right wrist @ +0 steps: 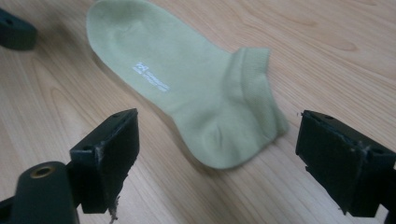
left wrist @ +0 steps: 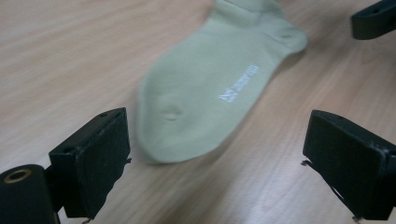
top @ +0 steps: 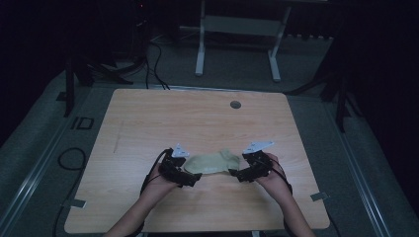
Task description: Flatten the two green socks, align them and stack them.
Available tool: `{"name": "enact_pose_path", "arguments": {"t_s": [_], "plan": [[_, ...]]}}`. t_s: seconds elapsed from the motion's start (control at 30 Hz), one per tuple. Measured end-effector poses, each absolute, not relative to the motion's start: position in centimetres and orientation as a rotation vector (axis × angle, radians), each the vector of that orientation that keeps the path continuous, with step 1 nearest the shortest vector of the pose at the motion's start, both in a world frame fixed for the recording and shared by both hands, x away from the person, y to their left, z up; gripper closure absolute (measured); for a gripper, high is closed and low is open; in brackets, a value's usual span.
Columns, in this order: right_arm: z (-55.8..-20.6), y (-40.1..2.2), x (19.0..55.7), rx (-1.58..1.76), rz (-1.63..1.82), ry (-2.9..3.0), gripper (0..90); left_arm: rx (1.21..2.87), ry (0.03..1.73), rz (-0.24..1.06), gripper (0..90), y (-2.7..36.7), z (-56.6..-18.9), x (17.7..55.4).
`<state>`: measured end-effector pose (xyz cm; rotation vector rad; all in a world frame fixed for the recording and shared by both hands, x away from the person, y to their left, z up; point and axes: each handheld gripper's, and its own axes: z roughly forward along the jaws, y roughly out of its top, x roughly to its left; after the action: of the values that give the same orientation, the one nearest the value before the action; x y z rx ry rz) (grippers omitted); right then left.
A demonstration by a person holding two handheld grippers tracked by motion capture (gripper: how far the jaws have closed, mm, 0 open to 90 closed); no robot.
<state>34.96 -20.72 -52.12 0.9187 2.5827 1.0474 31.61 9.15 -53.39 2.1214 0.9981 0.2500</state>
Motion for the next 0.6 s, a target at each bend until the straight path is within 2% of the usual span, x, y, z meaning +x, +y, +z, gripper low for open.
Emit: {"name": "enact_pose_path", "arguments": {"t_s": [0.13,0.2,0.6], "plan": [[-52.2,-21.8,34.7,0.926,1.063,2.542,13.8,2.096,1.019,0.276,7.0,10.3,-53.5,31.2],[-52.3,-22.1,34.6,0.917,1.063,2.543,13.8,2.09,1.036,0.273,1.9,10.8,-53.7,31.1],[-52.6,-25.1,34.0,0.983,1.03,2.478,13.7,2.029,1.087,0.297,1.7,14.4,-54.4,29.8]]}}
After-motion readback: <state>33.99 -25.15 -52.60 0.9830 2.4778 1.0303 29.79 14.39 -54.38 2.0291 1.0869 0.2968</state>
